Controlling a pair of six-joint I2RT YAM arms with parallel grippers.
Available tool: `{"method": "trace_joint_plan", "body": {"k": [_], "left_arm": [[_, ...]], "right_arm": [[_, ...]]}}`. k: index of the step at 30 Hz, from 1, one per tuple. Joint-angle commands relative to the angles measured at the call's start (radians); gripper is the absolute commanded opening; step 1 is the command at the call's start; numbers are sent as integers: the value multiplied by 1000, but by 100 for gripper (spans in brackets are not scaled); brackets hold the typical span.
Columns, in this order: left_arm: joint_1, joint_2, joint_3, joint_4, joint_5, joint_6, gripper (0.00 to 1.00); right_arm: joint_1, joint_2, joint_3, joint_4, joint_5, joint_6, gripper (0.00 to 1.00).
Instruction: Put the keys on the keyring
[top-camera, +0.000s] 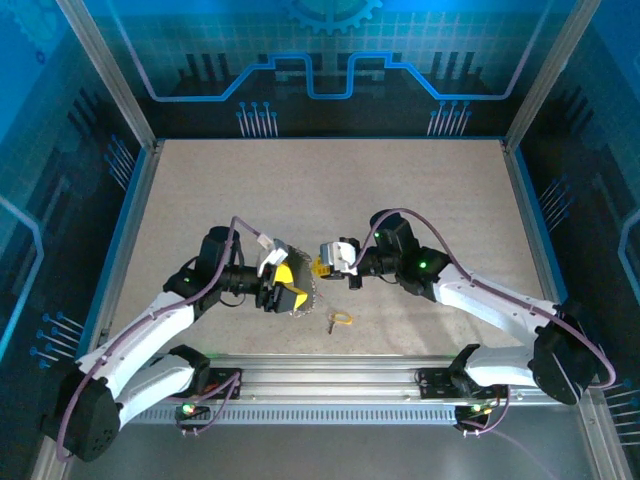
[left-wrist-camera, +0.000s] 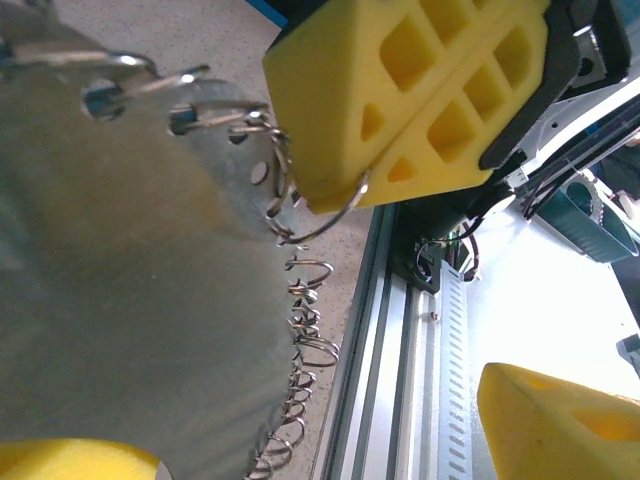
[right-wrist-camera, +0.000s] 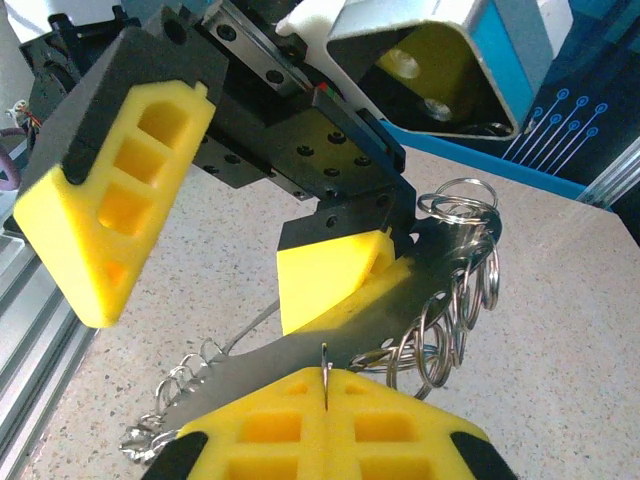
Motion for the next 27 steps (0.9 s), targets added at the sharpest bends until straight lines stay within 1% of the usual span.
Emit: {"method": "trace_joint_plan", "body": {"k": [1, 7, 11, 14, 18, 20, 21, 25, 27], "left_arm": [[8, 21, 23, -44, -39, -6, 80], [10, 54, 43, -80, -33, -37, 79], [10, 85, 74, -91, -17, -98, 79], [9, 149, 115, -132, 26, -101, 78], [8, 232, 152, -173, 45, -123, 76], [9, 272, 160, -183, 81, -127, 76], [9, 289, 164, -184, 90, -135, 76], [13, 368, 171, -130, 96, -238, 76], [13, 404, 177, -122, 96, -239, 76]], "right_arm": [[-13, 6, -25, 37, -25, 11, 0], [-11, 6, -43, 51, -10, 33, 0], [-14, 4, -54, 63, 5, 59, 0], [-13, 4, -68, 79, 21, 76, 0], [-14, 8, -80, 87, 45, 99, 0], [-14, 8, -94, 97, 68, 113, 0], [-16, 11, -100, 103, 74, 123, 0], [-26, 31, -131, 143, 77, 154, 0], [-30, 49, -150, 180, 81, 163, 0]]}}
